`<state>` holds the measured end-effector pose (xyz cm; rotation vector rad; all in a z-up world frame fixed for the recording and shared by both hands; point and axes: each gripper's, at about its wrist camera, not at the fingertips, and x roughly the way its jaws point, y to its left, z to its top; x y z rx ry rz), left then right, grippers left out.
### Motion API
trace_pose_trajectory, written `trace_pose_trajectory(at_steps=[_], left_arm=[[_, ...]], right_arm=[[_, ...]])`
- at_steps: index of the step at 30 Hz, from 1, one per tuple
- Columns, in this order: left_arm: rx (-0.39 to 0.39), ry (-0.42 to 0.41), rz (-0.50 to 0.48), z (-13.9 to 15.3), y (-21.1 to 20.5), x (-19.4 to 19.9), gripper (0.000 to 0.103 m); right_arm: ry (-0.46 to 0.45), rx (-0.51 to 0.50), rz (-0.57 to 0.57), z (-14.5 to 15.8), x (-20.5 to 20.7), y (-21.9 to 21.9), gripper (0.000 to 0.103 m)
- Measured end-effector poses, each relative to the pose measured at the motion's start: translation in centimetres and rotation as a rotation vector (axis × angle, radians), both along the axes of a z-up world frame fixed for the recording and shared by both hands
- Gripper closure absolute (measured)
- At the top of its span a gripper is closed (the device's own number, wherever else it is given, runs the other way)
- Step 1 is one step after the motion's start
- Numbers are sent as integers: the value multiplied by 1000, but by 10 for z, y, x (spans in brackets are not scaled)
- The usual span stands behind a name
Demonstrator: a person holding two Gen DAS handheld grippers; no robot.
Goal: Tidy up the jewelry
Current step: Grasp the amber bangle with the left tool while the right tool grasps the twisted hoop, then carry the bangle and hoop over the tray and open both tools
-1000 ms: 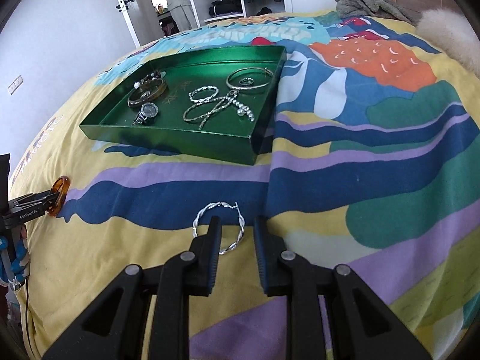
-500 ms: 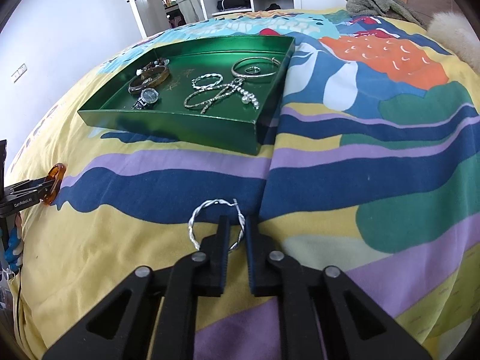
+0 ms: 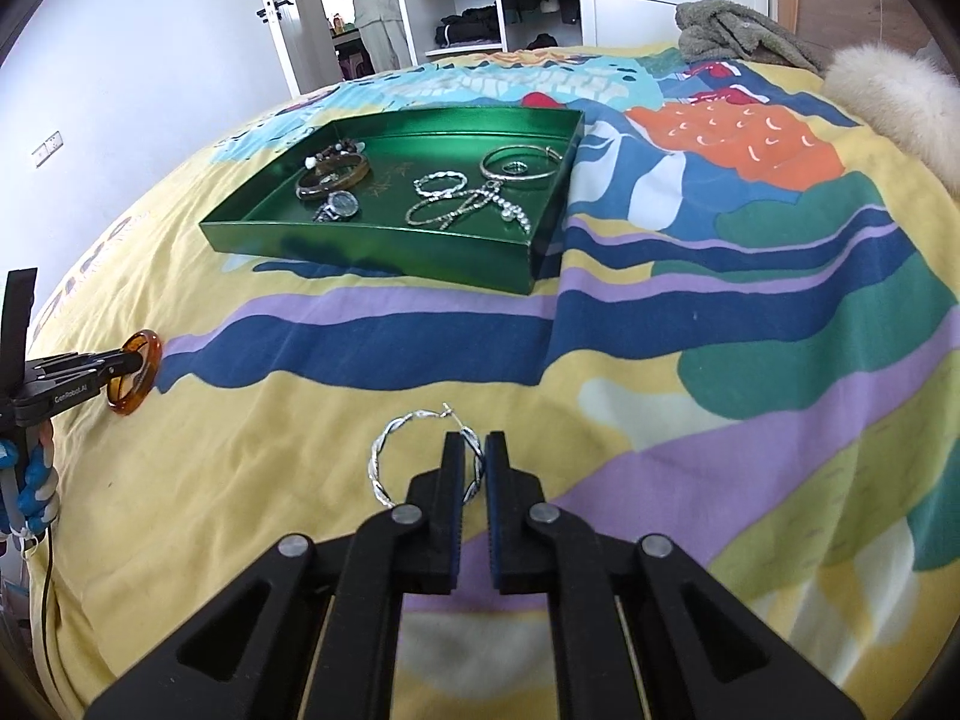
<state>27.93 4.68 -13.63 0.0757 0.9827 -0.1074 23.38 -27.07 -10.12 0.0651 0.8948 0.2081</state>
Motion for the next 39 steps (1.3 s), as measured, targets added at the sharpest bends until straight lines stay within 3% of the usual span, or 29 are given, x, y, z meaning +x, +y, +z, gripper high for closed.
trace_pose_trajectory(at_steps=[11, 20, 29, 39], left_arm=[[8, -67, -16, 38, 1, -28, 93], [-16, -131, -62, 70, -15, -26, 93], [-51, -175, -98, 98, -48, 19, 93], [-45, -200, -77, 105, -80, 96, 93]], right_arm=[[-71, -4, 10, 38, -31, 11, 97], [-136, -18, 7, 71, -33, 14, 97], [-183, -7, -11, 88, 12, 16, 97], [-199, 20, -47, 90, 90, 13, 97]])
